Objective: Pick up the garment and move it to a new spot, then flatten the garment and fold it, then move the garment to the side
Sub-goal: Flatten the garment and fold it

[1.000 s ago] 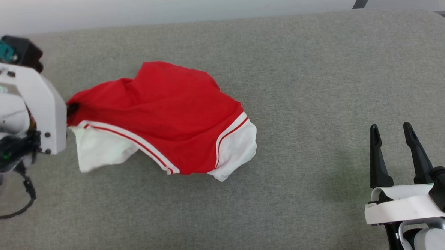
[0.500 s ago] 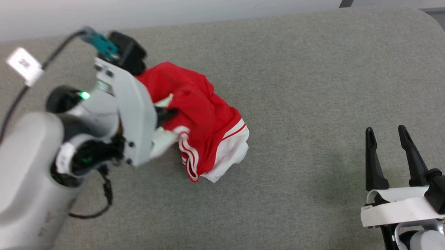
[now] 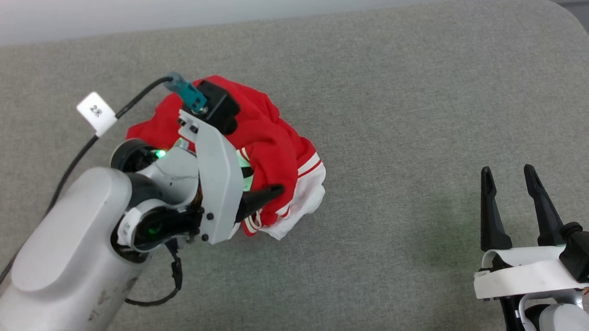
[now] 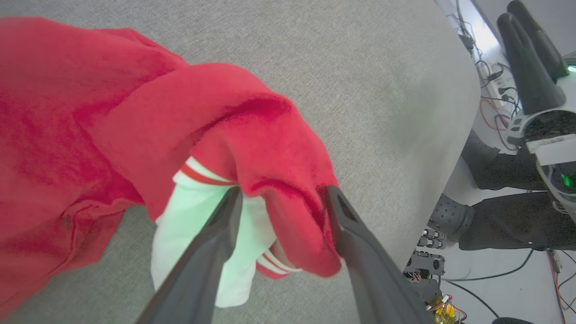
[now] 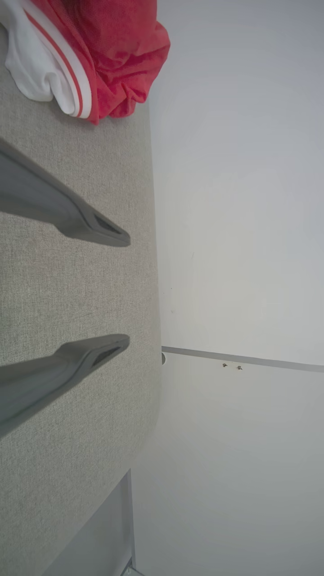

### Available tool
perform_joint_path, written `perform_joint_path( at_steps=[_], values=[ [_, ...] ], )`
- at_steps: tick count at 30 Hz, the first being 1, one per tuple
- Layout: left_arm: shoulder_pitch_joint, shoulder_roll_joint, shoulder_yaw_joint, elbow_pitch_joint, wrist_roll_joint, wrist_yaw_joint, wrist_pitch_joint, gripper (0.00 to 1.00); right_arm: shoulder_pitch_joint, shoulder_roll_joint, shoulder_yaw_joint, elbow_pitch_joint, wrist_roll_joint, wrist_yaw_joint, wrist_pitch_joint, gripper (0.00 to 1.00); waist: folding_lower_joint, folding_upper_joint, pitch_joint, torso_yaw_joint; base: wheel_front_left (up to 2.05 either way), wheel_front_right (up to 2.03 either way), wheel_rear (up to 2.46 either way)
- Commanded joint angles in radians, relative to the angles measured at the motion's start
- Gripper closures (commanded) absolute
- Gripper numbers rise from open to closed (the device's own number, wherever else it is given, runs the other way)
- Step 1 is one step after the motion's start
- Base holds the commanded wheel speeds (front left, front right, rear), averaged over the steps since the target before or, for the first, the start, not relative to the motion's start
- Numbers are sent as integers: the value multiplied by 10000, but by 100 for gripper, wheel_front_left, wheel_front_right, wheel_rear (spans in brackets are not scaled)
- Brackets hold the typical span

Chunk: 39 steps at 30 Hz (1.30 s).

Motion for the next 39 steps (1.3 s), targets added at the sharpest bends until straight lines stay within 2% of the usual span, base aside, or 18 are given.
perform_joint_path(
  at_steps=[1,7,22,30,39],
  values=[
    [15,-35,60,-33,-73,-26,-38,0,-86,19,-57,7,0,-3,-49,0,0,0,-10,18,0,0,0],
    [-2,160,189,-327,-104,91,50,0,-38,32,-108,27,-41,-3,-49,0,0,0,-70,155,0,0,0],
    [1072,1318,514,-1130,11,403,153,0,-132,-35,-238,-109,-94,-3,-49,0,0,0,-32,265,0,0,0],
    [1507,1689,854,-1219,44,486,-214,0,-65,-29,-265,-114,-101,-3,-49,0,0,0,5,288,0,0,0],
    [1810,1765,965,-1231,-15,463,-513,0,35,-92,-237,-68,-124,-1,-49,0,0,0,-169,430,0,0,0]
  ],
)
